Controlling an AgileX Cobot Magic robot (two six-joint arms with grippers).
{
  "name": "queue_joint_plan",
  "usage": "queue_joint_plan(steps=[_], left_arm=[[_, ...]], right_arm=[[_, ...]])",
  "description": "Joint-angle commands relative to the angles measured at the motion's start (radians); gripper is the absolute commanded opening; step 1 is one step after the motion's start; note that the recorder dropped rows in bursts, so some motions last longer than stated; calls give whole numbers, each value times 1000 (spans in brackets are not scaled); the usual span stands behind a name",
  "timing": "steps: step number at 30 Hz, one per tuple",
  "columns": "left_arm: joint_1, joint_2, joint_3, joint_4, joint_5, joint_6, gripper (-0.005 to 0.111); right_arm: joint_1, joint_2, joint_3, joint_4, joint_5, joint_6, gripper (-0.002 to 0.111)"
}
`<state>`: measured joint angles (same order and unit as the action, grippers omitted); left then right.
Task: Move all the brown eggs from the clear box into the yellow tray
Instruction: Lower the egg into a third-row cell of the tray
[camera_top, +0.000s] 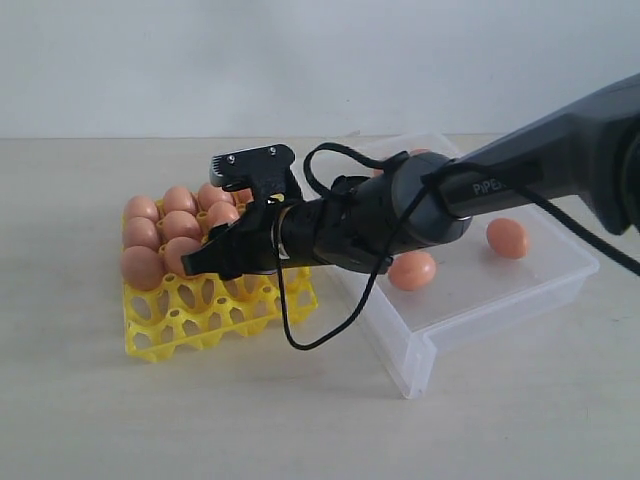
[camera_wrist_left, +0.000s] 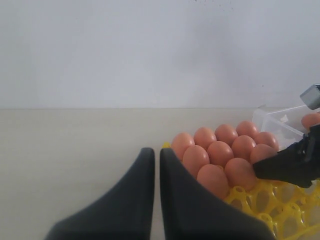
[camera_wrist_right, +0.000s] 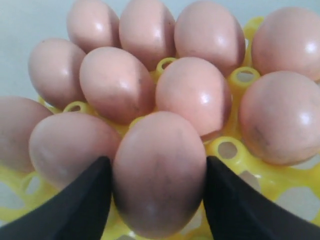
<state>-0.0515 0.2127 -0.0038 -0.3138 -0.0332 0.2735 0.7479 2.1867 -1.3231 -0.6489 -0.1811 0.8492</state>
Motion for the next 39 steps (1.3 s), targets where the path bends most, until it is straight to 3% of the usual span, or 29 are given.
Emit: queue_joint_plan(steps=[1, 4, 9, 11, 12, 14, 39], left_arm=[[-7, 3, 4, -5, -12, 5, 4], [-7, 3, 4, -5, -12, 5, 4], [-7, 3, 4, -5, -12, 5, 4], [-7, 3, 4, -5, -12, 5, 4], [-7, 3, 4, -5, -12, 5, 4], [-7, 3, 4, -5, -12, 5, 4], [-7, 3, 4, -5, -12, 5, 4]], right_arm=[[0, -16, 7, -12, 105, 5, 58], [0, -63, 7, -12, 119, 4, 62], [8, -150, 7, -12, 146, -2, 60], [33, -164, 7, -12, 205, -2, 40], [55, -159, 7, -12, 237, -2, 19], [78, -149, 7, -12, 245, 0, 0], [88, -87, -17, -16, 242, -44, 0]])
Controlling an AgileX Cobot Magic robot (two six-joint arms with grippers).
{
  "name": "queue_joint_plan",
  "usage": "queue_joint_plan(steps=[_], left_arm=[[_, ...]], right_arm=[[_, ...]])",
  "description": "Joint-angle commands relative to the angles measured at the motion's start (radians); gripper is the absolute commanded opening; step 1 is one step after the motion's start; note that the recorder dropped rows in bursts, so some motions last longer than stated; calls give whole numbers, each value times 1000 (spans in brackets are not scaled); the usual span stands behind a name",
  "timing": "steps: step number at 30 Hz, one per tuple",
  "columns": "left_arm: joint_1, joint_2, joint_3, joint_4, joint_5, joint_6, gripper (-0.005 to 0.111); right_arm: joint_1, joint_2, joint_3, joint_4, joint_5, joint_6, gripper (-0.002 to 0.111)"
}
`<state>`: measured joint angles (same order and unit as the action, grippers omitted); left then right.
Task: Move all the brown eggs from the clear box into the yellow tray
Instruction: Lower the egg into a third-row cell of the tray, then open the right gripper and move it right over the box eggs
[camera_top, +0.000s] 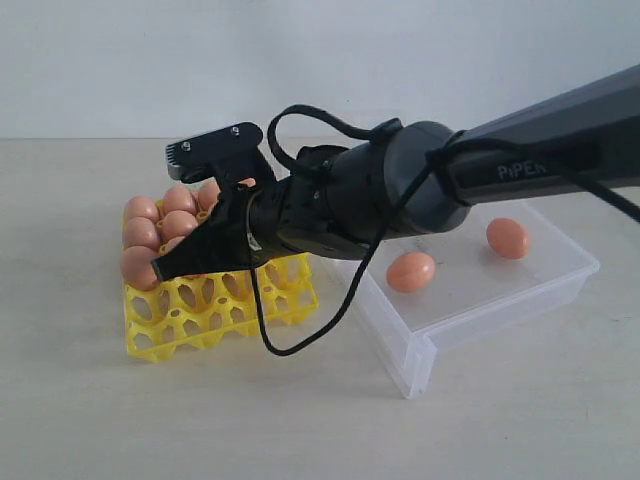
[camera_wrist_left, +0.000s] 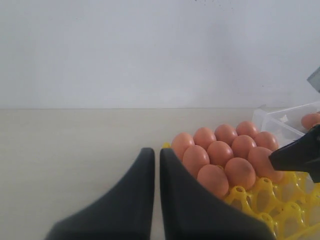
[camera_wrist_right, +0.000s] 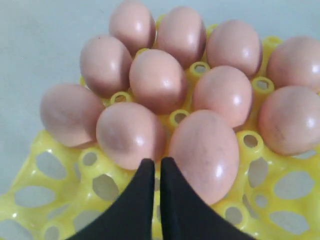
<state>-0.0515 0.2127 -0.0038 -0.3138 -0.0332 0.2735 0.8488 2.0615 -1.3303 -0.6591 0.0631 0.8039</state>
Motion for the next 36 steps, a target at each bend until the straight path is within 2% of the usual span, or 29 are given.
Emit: queue_joint_plan(steps=[1, 6, 13, 16, 18, 19, 20, 21, 22, 23, 24, 26, 28, 29, 30, 33, 34, 36], left_arm=[[-7, 3, 4, -5, -12, 5, 4], [-7, 3, 4, -5, -12, 5, 4], [-7, 3, 4, -5, -12, 5, 4], [-7, 3, 4, -5, -12, 5, 4], [-7, 3, 4, -5, -12, 5, 4], [-7, 3, 4, -5, -12, 5, 4], [-7, 3, 4, -5, -12, 5, 4], [-7, 3, 4, -5, -12, 5, 4], [-7, 3, 4, -5, -12, 5, 4], [-7, 3, 4, -5, -12, 5, 4], [-7, 3, 4, -5, -12, 5, 4], [-7, 3, 4, -5, -12, 5, 4], [-7, 3, 4, -5, -12, 5, 4], [-7, 3, 4, -5, -12, 5, 4], [-7, 3, 4, -5, -12, 5, 4], [-7, 3, 4, -5, -12, 5, 4], [-7, 3, 4, -5, -12, 5, 4], [-7, 3, 4, -5, -12, 5, 4]], right_arm=[[-13, 52, -10, -4, -3, 3, 0], [-25, 101, -10, 11, 25, 28, 0], [-11, -38, -10, -24, 32, -57, 0], [-19, -188, -10, -63, 206, -149, 0], [-68, -260, -10, -53, 406, -169, 5], [-128, -283, -16, 52, 536, -324, 9], [-171, -283, -31, 196, 619, -463, 9], [-273, -271, -74, 483, 817, -760, 6], [-365, -251, -101, 659, 992, -922, 5], [-408, -238, -108, 724, 1062, -975, 4], [-472, -225, -112, 718, 1107, -970, 4], [-543, -222, -112, 675, 1052, -963, 4], [-579, -214, -112, 677, 1013, -986, 5], [-581, -206, -112, 675, 1011, -999, 9], [-581, -183, -115, 673, 1015, -1019, 25], [-581, -135, -143, 640, 1031, -1030, 49], [-581, -118, -157, 626, 1044, -1028, 53], [-581, -71, -203, 590, 1071, -1017, 52]])
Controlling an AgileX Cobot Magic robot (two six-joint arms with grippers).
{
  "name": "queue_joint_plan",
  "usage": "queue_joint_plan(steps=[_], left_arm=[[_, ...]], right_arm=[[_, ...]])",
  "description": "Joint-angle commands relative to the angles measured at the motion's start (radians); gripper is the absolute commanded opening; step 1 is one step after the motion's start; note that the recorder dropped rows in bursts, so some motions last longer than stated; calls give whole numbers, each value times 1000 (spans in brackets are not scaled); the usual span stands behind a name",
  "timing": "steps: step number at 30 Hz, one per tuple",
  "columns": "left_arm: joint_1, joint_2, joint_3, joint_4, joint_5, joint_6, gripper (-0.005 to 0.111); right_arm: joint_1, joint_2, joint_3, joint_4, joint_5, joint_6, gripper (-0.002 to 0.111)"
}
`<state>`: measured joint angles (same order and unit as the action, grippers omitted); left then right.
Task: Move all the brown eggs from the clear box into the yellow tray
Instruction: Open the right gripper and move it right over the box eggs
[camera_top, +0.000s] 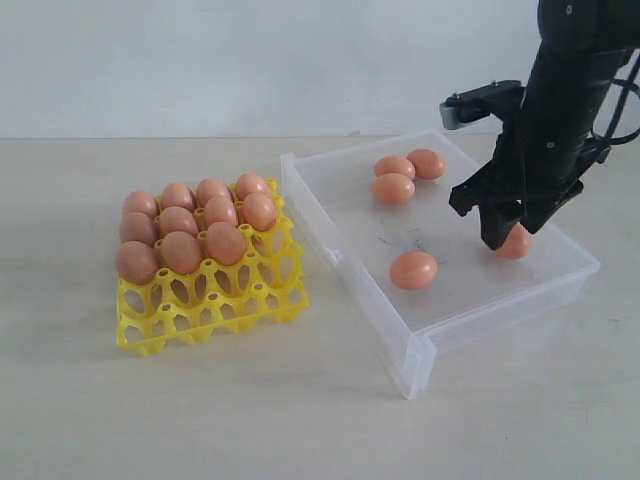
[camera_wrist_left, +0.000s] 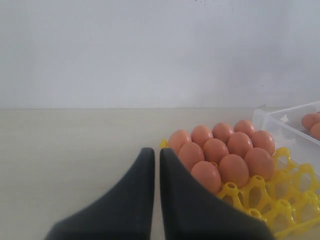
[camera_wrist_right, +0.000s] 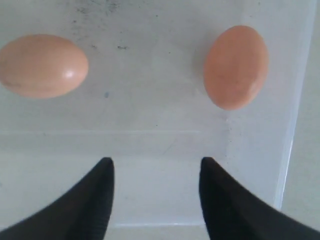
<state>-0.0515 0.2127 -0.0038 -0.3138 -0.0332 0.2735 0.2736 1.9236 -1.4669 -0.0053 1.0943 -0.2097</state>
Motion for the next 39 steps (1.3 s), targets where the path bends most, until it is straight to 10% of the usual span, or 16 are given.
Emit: queue_joint_plan(steps=[1, 39], left_arm=[[-7, 3, 4, -5, -12, 5, 4], [-7, 3, 4, -5, -12, 5, 4]], right_arm=[[-5, 90, -93, -77, 47, 6, 50], [-86, 389, -410, -70, 127, 105, 39]])
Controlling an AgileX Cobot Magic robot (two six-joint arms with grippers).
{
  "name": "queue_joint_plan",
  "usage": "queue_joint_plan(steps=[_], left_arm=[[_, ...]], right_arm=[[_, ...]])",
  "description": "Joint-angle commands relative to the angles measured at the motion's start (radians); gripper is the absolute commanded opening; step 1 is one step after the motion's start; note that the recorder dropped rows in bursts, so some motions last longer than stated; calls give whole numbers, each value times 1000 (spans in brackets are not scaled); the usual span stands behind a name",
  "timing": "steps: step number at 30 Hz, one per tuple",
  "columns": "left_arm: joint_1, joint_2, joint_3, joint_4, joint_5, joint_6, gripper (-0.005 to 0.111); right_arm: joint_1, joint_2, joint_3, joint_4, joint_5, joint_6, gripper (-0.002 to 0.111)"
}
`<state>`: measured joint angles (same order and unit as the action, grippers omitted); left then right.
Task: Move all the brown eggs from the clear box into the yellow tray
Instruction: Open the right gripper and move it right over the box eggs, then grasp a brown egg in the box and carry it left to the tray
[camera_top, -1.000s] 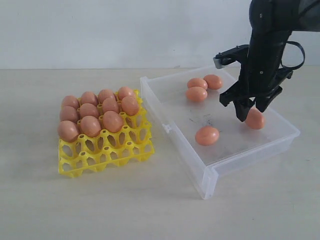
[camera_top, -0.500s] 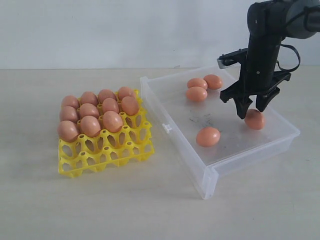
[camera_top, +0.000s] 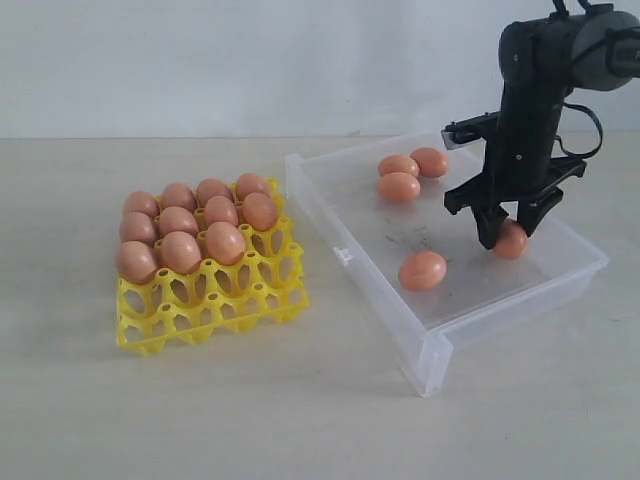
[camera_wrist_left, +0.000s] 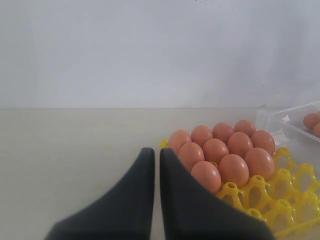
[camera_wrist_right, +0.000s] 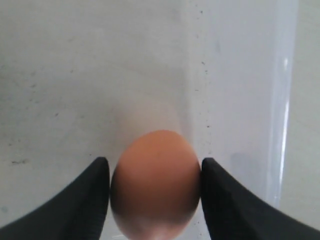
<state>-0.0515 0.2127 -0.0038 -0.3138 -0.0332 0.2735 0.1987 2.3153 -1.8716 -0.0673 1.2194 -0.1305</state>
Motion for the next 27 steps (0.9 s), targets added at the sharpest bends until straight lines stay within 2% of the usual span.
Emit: queue_joint_plan(steps=[1, 3, 7, 11, 17, 21, 25, 27], left_arm=[[-7, 3, 4, -5, -12, 5, 4], [-7, 3, 4, -5, -12, 5, 4], [-7, 3, 4, -5, -12, 5, 4], [-7, 3, 4, -5, -12, 5, 4], [-7, 3, 4, -5, -12, 5, 4], [-7, 3, 4, -5, -12, 5, 4], [-7, 3, 4, -5, -12, 5, 4], [-7, 3, 4, -5, -12, 5, 4]], right_arm=[[-12, -3, -5, -8, 2, 26, 30], [-12, -3, -5, 8, 2, 26, 2], [-12, -5, -5, 57, -97, 39, 0], [-2, -65, 91, 202, -342, 44, 0], [59, -247, 441, 232, -889, 44, 0], [98, -358, 723, 238, -1352, 49, 0], [132, -400, 980, 220, -1824, 177, 0], [139, -396, 1068, 147, -2011, 275, 0]])
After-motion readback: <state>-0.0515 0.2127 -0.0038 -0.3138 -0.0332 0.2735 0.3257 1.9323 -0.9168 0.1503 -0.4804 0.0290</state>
